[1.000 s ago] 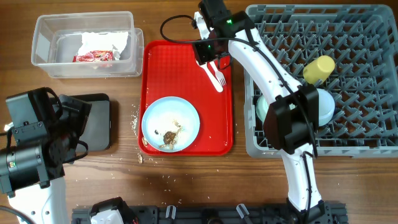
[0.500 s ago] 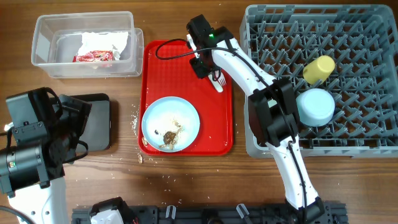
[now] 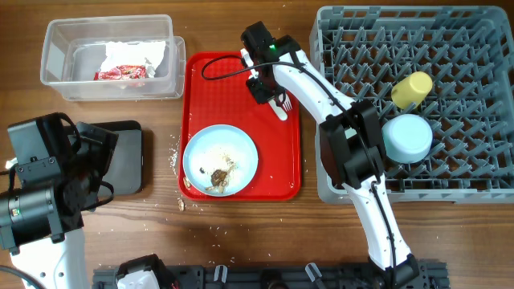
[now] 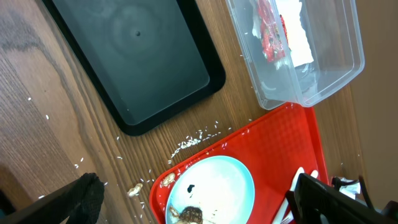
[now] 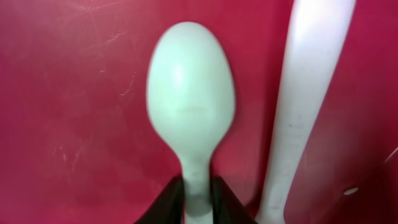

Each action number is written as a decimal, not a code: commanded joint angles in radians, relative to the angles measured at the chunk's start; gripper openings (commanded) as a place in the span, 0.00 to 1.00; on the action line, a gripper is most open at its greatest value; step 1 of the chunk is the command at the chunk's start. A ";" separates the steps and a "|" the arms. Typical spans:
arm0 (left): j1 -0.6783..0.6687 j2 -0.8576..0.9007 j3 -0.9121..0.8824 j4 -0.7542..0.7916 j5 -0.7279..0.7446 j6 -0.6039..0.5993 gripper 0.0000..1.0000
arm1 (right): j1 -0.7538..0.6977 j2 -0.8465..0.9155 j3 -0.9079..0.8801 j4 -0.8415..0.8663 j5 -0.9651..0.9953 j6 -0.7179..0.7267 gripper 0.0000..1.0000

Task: Sort waste into correct bins and load items into the dishwasher rack
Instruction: 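Move the right gripper to the white spoon on the tray and grasp it, then carry the spoon with the right gripper to the rack's left edge and release, then move the right gripper back to the white fork on the tray, then grasp the white fork with the right gripper and place it in the rack, then release the fork in the rack and lift the right gripper away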

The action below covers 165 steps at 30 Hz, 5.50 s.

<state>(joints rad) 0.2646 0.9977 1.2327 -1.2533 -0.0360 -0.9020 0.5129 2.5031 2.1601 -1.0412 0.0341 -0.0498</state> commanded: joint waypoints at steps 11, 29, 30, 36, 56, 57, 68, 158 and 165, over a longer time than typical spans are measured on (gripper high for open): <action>0.004 -0.001 0.000 0.003 -0.014 0.012 1.00 | -0.066 -0.304 -0.030 -0.007 -0.035 0.158 0.05; 0.004 -0.001 0.000 0.003 -0.014 0.012 1.00 | -0.381 -0.380 -0.207 0.027 -0.195 0.156 0.20; 0.004 -0.001 0.000 0.003 -0.013 0.012 1.00 | -0.377 -0.380 -0.224 0.034 -0.194 0.157 0.21; 0.004 -0.001 0.000 0.003 -0.014 0.012 1.00 | -0.375 -0.388 -0.230 0.026 -0.220 0.202 0.39; 0.004 -0.001 0.000 0.003 -0.014 0.012 1.00 | -0.056 -0.216 -0.231 0.203 0.006 0.068 0.75; 0.004 -0.001 0.000 0.003 -0.014 0.012 1.00 | -0.055 -0.201 -0.231 0.199 0.006 0.068 0.75; 0.004 -0.001 0.000 0.003 -0.014 0.012 1.00 | -0.055 -0.100 -0.232 0.143 0.010 0.068 0.62; 0.004 -0.001 0.000 0.003 -0.014 0.012 1.00 | -0.480 -0.792 -0.317 -0.120 0.070 0.314 1.00; 0.004 -0.001 0.000 0.003 -0.013 0.012 1.00 | -0.488 -0.792 -0.317 -0.120 0.070 0.314 1.00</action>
<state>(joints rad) 0.2646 0.9977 1.2327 -1.2530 -0.0360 -0.9020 0.0261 1.7023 1.8458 -1.1664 0.0875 0.2504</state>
